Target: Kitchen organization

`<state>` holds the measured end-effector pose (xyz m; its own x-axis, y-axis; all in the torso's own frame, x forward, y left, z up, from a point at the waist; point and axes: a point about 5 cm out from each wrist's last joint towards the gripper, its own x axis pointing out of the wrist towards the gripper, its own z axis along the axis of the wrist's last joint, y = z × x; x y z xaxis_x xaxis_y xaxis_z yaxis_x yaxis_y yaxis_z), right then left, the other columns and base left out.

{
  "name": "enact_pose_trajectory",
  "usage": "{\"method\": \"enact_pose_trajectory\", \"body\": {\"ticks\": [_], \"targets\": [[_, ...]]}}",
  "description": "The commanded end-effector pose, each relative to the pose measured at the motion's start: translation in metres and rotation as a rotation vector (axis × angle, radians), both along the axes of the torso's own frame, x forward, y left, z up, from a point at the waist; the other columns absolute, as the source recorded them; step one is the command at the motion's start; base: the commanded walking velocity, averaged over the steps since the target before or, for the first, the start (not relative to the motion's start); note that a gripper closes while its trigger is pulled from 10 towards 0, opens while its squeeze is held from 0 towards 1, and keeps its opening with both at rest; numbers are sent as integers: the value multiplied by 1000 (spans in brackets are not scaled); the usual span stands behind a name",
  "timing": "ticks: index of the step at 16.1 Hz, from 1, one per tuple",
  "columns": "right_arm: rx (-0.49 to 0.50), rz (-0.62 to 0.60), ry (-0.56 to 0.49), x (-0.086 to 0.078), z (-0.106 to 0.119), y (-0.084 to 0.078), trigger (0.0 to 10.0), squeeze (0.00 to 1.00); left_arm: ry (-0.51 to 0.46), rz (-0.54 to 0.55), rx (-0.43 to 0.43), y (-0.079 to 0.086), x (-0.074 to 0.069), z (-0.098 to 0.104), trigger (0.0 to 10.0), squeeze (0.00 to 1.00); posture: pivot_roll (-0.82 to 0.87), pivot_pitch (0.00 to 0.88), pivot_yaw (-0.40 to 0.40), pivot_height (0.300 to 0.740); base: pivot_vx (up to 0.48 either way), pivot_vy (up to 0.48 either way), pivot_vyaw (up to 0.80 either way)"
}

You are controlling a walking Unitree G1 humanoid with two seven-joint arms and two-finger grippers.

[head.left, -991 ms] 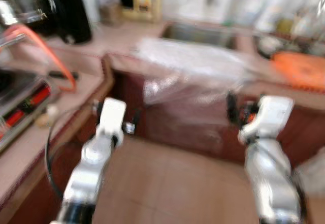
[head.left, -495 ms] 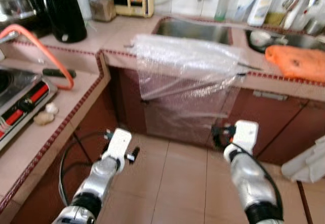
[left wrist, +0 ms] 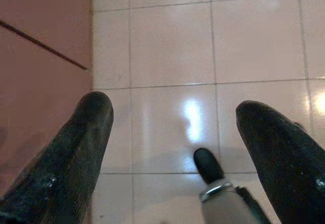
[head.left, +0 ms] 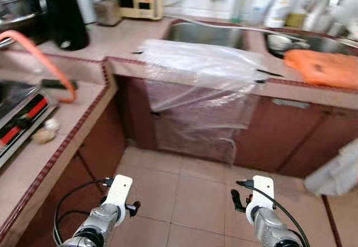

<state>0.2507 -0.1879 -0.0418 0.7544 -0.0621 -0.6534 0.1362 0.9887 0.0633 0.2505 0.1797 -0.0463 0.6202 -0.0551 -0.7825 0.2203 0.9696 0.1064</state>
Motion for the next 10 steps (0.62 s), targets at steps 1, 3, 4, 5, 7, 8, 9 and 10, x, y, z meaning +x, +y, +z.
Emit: {"method": "enact_pose_trajectory", "body": {"ticks": [1, 3, 4, 5, 7, 8, 9, 10], "targets": [[-6, 12, -5, 3, 2, 1, 10000, 0, 21, -14, -14, -3, -1, -1, 10000, 0, -46, 21, -23, 740, 0, 0, -788], [-1, 4, -2, 2, 1, 0, 10000, 0, 28, -32, -8, -4, -1, -1, 10000, 0, -46, 20, -23, 740, 0, 0, -781], [0, 5, -2, 2, 1, 0, 10000, 0, 29, -32, -8, -4, -1, -2, 10000, 0, -46, 22, -20, 740, 0, 0, -775], [2, 7, -1, 2, 1, 1, 10000, 0, 29, -28, -10, -3, -2, -2, 10000, 0, -46, 23, -20, 740, 0, 0, -775], [8, 5, -5, 3, 1, 1, 10000, 0, 28, -24, -14, -3, -1, -1, 10000, 0, -43, 36, -24, 740, 0, -120, -647], [10, 5, -5, 3, 1, 1, 10000, 0, 27, -25, -13, -3, -1, -1, 10000, 0, -43, 36, -24, 740, 0, -352, -400], [12, 5, -6, 3, 1, 1, 10000, 0, 27, -26, -13, -3, -1, -1, 10000, 0, -43, 36, -23, 740, 0, -409, 0], [13, 6, -8, 3, 2, 2, 10000, 0, 26, -26, -12, -2, -1, -1, 10000, 0, -43, 34, -21, 740, 0, -409, 0]]}}
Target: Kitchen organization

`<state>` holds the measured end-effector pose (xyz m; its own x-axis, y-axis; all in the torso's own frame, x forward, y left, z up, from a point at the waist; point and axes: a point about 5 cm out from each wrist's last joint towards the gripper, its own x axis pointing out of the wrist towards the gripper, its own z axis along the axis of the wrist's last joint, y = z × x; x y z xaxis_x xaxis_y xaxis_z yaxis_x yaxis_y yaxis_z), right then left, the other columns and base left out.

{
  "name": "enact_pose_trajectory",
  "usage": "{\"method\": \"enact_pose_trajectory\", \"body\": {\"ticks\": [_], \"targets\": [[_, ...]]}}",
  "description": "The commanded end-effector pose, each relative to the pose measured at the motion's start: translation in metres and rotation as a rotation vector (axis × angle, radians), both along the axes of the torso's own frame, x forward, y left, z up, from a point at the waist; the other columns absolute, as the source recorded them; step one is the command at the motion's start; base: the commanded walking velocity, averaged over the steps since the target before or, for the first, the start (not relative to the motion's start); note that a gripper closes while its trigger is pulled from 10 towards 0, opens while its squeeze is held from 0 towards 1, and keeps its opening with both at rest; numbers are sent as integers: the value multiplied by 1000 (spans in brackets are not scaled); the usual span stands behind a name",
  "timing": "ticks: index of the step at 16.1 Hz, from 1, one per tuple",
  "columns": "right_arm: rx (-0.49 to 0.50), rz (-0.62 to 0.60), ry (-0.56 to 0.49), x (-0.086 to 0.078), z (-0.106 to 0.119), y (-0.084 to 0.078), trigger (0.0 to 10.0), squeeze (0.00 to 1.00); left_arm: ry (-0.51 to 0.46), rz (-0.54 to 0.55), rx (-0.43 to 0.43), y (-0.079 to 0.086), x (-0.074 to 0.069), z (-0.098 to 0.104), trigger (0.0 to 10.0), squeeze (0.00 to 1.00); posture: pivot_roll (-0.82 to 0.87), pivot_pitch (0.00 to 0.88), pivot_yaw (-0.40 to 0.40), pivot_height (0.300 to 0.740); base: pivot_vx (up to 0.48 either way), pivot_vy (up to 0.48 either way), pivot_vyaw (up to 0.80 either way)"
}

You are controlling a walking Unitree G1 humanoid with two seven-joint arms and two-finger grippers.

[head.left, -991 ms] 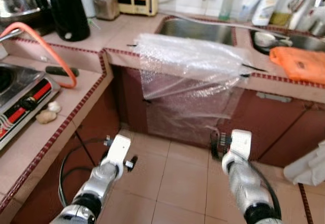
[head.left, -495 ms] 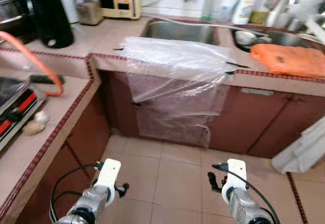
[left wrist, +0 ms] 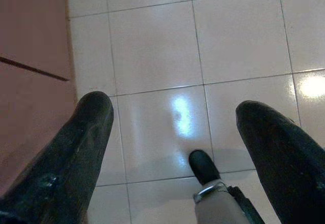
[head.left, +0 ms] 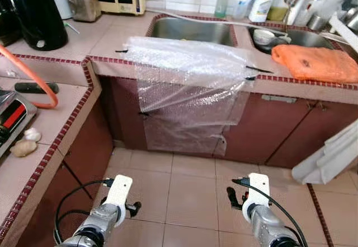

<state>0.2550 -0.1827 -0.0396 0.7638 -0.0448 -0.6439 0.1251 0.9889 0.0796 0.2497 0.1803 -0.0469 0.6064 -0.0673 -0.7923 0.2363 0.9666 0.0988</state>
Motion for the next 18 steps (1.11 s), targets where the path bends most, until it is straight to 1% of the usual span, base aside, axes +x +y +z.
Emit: {"method": "enact_pose_trajectory", "body": {"ticks": [1, 16, 18], "targets": [[1, -4, 5, -1, -1, -3, 10000, 0, 10, -10, -7, -2, 0, 0, 10000, 0, -44, 35, -19, 740, 0, -431, 0], [16, -20, -15, 2, 1, -1, 10000, 0, 15, -27, 27, 1, -1, -1, 10000, 0, -49, 33, -3, 740, 0, -432, 0], [17, -22, -16, 2, 1, -1, 10000, 0, 9, -16, 24, 2, -1, -1, 10000, 0, -47, 32, -3, 740, 0, 0, 0]]}}
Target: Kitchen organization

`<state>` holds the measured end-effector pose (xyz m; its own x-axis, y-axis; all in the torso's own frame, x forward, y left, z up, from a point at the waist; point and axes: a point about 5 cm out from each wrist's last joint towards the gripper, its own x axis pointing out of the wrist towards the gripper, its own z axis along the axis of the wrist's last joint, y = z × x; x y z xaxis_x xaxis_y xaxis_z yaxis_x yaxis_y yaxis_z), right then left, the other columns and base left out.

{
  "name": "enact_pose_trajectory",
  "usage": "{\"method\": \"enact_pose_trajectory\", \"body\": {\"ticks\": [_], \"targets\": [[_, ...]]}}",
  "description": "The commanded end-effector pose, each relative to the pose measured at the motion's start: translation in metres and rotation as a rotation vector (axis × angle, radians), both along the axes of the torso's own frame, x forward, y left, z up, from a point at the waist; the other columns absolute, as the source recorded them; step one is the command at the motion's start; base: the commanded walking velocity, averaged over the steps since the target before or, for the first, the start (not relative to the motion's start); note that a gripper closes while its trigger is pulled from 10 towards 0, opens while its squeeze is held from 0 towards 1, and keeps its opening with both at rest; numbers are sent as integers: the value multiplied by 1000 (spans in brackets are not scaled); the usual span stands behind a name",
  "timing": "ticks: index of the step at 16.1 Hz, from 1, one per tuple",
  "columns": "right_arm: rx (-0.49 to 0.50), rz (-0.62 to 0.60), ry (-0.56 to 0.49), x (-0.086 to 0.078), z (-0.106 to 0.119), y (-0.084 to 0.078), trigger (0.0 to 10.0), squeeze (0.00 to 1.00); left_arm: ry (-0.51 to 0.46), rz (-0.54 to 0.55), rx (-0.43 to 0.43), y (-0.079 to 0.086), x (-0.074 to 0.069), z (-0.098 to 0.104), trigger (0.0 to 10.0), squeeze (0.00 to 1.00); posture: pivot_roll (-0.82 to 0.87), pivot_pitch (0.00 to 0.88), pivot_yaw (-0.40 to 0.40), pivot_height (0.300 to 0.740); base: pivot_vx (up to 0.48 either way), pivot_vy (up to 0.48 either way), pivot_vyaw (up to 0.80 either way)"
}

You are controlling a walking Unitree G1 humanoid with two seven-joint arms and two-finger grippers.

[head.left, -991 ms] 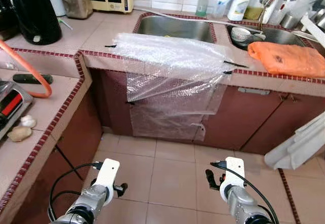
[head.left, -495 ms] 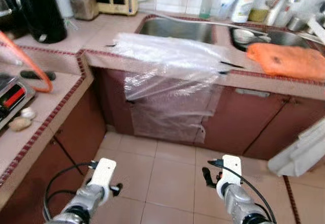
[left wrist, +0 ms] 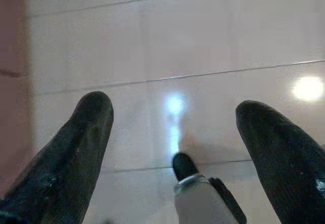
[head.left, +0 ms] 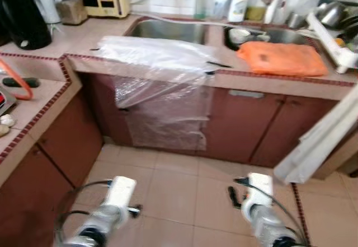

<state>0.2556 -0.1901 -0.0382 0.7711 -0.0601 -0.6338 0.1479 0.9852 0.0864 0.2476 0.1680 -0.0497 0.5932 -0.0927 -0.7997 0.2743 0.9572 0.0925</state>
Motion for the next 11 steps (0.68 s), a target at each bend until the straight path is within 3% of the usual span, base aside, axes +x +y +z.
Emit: {"method": "enact_pose_trajectory", "body": {"ticks": [1, 4, 11], "targets": [[13, 1, -3, 1, 0, 6, 10000, 0, -7, 25, 24, 14, 1, 2, 10000, 0, -48, 32, -3, 740, 0, 0, 0], [9, 0, 14, 0, -1, 6, 10000, 0, -6, 31, 23, 15, 0, 2, 10000, 0, -48, 29, -2, 740, 0, 0, 0], [5, -4, 11, 1, -1, 6, 10000, 0, -8, 41, 19, 16, 1, 2, 10000, 0, -52, 30, 3, 740, 0, 0, -764]]}}
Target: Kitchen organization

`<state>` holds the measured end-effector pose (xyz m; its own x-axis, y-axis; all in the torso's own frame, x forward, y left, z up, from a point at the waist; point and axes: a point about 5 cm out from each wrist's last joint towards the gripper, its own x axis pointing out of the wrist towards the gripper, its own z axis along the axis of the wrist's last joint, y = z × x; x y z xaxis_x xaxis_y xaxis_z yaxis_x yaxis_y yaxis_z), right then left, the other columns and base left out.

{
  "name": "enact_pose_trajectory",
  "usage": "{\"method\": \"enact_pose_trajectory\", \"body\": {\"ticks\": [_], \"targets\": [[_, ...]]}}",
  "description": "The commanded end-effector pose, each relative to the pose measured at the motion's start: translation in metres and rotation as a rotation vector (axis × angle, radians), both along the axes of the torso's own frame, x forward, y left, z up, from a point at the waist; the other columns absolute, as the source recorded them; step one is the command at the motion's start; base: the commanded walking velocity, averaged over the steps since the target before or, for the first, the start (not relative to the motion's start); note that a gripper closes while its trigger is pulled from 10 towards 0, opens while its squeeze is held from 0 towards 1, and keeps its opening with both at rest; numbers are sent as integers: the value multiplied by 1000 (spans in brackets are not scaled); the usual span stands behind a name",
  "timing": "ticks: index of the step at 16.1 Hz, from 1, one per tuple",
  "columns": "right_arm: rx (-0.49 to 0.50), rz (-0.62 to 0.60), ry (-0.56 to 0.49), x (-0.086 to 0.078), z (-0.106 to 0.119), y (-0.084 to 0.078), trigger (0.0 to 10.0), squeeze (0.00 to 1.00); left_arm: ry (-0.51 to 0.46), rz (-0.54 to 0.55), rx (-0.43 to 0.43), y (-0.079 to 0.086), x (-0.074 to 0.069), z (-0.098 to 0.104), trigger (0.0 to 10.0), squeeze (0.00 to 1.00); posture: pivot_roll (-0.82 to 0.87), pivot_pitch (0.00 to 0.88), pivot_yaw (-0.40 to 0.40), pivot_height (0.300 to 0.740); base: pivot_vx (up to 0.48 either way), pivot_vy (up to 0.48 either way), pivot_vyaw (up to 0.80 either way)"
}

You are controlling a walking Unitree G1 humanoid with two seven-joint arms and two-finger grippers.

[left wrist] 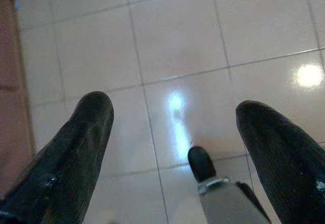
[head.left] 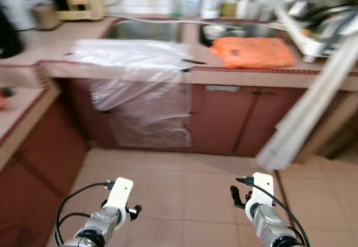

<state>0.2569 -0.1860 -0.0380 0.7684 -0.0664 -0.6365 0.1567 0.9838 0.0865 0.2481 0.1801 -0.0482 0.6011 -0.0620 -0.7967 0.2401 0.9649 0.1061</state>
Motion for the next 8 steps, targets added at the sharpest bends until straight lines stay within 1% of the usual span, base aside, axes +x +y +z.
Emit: {"method": "enact_pose_trajectory", "body": {"ticks": [1, 8], "targets": [[3, 5, 9, -1, -1, 2, 10000, 0, 0, 6, 9, 4, 0, 1, 10000, 0, -52, 29, 3, 740, 0, 0, -750], [-1, 8, 12, -1, -1, 3, 10000, 0, -1, -4, 28, 4, 1, 1, 10000, 0, -51, 26, 4, 740, 0, 0, -763]]}}
